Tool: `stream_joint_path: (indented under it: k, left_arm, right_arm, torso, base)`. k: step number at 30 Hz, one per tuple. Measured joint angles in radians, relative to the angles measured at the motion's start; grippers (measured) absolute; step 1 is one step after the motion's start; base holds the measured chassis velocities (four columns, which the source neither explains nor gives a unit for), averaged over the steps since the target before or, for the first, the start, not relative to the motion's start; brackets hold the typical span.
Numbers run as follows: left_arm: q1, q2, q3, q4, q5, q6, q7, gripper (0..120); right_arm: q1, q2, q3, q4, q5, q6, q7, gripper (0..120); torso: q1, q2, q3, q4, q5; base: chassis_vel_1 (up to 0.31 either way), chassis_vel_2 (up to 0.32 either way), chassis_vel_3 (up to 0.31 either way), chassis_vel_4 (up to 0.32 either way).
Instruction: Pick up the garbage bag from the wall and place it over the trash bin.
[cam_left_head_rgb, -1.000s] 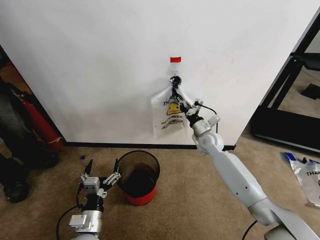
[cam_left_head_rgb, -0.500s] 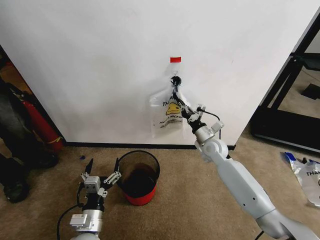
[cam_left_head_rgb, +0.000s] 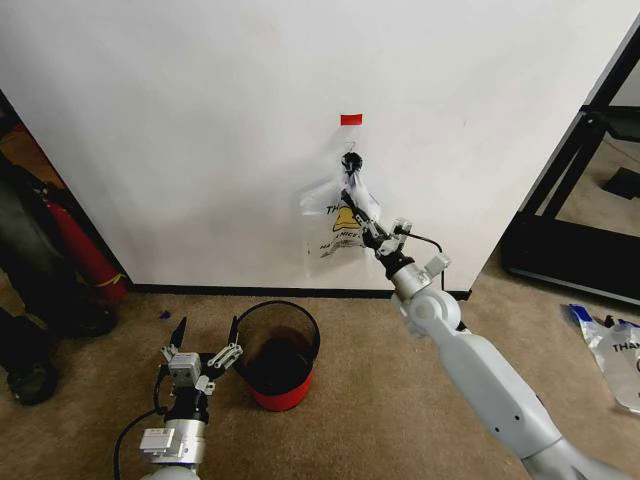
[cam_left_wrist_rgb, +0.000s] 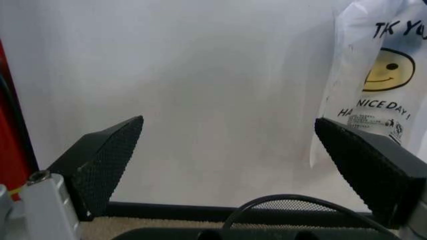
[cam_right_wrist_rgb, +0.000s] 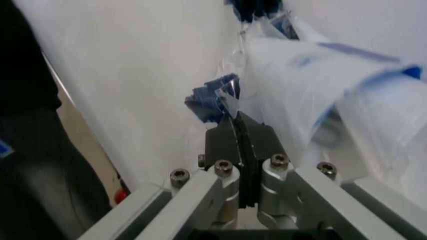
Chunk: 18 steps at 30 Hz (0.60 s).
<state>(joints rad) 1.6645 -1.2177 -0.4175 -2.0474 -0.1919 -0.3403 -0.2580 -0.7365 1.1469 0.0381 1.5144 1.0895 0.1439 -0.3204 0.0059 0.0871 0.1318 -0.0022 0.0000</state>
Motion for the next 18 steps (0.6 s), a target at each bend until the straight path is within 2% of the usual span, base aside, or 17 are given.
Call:
stream_joint_path:
  k: [18]
  left_arm:
    - [-0.009, 0.008, 0.012, 0.0, -0.001, 0.003, 0.0, 100]
  right_arm:
    - [-0.165, -0.048, 0.032, 0.114, -0.035, 0.003, -0.021, 0]
  torso:
    - [0.0, 0.0, 0.0, 0.0, 0.0001]
  base:
    - [0.0, 0.0, 0.0, 0.0]
